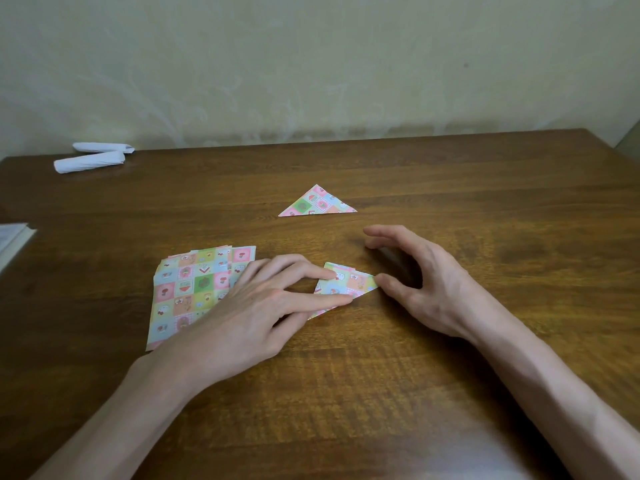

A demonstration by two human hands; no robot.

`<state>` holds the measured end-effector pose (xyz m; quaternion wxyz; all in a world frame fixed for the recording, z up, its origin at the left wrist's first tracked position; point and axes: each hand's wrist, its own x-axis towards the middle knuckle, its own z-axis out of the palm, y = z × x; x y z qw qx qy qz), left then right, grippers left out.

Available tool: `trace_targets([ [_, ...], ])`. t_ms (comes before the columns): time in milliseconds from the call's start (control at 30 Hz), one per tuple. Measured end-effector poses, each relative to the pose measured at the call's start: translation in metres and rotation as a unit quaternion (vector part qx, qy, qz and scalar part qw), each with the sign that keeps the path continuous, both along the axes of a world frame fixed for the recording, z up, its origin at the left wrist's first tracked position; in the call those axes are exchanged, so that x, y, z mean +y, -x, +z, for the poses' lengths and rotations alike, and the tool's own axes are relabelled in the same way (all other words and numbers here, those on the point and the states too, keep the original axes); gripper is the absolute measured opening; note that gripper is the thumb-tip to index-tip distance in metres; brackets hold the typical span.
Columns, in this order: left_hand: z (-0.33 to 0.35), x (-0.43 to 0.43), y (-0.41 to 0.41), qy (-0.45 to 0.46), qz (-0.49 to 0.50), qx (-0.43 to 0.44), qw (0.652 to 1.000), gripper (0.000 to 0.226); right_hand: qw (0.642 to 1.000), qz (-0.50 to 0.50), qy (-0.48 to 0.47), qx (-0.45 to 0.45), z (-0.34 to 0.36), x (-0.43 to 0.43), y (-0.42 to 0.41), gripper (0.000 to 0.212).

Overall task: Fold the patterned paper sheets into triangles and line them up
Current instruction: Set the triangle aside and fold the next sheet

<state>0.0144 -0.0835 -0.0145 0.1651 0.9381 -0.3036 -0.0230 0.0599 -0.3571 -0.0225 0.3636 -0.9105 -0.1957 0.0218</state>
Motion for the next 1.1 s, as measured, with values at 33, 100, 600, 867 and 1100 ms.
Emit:
trace_targets([
  [33, 0.000, 0.000, 0.000, 0.001, 0.000, 0.001, 1.000, 0.053, 1.000, 0.000, -0.003, 0.005, 0.000, -0.001, -0.001, 0.066],
  [100, 0.000, 0.000, 0.000, 0.002, -0.001, 0.006, 1.000, 0.053, 1.000, 0.000, -0.003, 0.010, -0.001, -0.002, -0.001, 0.067],
  [600, -0.005, 0.004, 0.001, 0.096, 0.058, -0.027, 0.993, 0.045, 0.998, -0.013, -0.066, 0.021, 0.002, -0.002, -0.007, 0.066],
  [867, -0.007, 0.002, 0.004, 0.083, 0.043, -0.104, 0.990, 0.038, 0.996, 0.049, -0.040, -0.066, 0.000, 0.014, 0.003, 0.022],
  [1100, -0.005, 0.001, 0.002, 0.055, 0.022, -0.179, 0.982, 0.021, 0.990, 0.108, 0.018, -0.086, -0.005, 0.026, 0.007, 0.044],
])
